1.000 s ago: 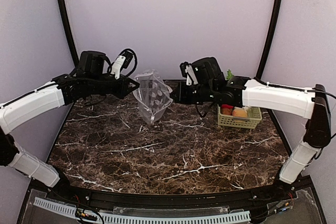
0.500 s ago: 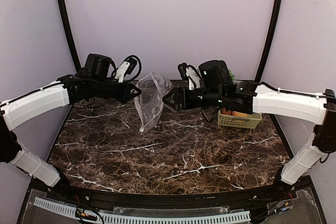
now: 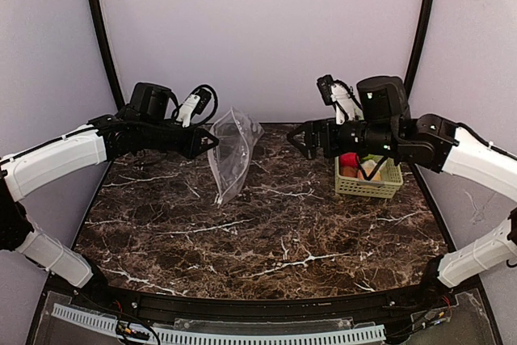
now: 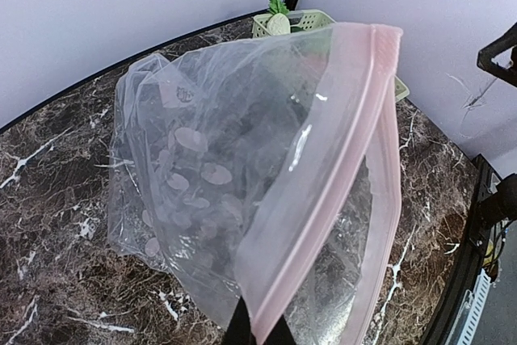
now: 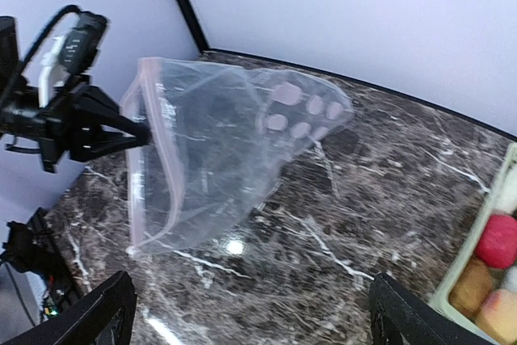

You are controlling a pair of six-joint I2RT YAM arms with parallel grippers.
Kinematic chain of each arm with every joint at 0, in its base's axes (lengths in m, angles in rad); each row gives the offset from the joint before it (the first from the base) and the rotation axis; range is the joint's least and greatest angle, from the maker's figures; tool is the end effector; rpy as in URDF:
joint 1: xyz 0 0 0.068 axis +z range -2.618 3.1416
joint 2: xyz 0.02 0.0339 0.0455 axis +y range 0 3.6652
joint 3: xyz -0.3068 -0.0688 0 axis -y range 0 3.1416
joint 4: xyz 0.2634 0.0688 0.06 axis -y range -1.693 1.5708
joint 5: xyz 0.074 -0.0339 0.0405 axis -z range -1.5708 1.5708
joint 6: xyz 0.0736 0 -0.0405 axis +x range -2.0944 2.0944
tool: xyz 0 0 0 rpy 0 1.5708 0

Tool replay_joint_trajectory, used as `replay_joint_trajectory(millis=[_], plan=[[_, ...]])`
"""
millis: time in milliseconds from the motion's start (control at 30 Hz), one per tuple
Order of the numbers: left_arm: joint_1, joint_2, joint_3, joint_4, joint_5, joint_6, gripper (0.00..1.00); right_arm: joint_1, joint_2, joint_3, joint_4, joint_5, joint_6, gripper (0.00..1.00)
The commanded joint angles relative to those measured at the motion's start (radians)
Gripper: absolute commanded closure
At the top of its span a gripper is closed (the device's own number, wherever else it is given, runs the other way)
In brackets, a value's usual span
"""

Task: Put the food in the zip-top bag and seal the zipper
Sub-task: Pick up the fake fruit from the bin.

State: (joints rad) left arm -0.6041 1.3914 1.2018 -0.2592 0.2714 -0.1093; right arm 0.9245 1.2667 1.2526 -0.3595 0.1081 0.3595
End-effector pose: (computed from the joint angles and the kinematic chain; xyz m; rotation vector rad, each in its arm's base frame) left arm 0.2899 -0.2240 0.3618 0.6793 1.9641 -0.7192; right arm 0.2047 0.2582 0.4088 -0.4903 1.9558 0.7356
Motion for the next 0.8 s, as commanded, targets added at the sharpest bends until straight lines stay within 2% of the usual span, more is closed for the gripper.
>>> replay_joint_trajectory(millis=[0, 167, 300, 500, 767], plan=[[0.004, -0.018, -0.009, 0.016, 0.011, -0.005, 0.99, -0.085, -0.04, -0.012, -0.206, 0.13, -0.006, 0.01], [0.004, -0.022, -0.014, 0.024, 0.016, -0.009, 0.99, -0.211, -0.039, -0.016, -0.265, 0.121, 0.006, 0.01], [0.004, -0.028, -0.015, 0.024, 0.018, -0.009, 0.99, -0.328, -0.005, -0.041, -0.263, 0.079, -0.014, 0.08], [0.004, -0.028, -0.015, 0.021, 0.009, -0.005, 0.99, -0.501, 0.064, -0.079, -0.25, -0.018, -0.026, 0.09], [0.004, -0.026, -0.014, 0.02, 0.011, -0.001, 0.99, -0.617, 0.2, -0.101, -0.238, 0.01, -0.044, 0.09]])
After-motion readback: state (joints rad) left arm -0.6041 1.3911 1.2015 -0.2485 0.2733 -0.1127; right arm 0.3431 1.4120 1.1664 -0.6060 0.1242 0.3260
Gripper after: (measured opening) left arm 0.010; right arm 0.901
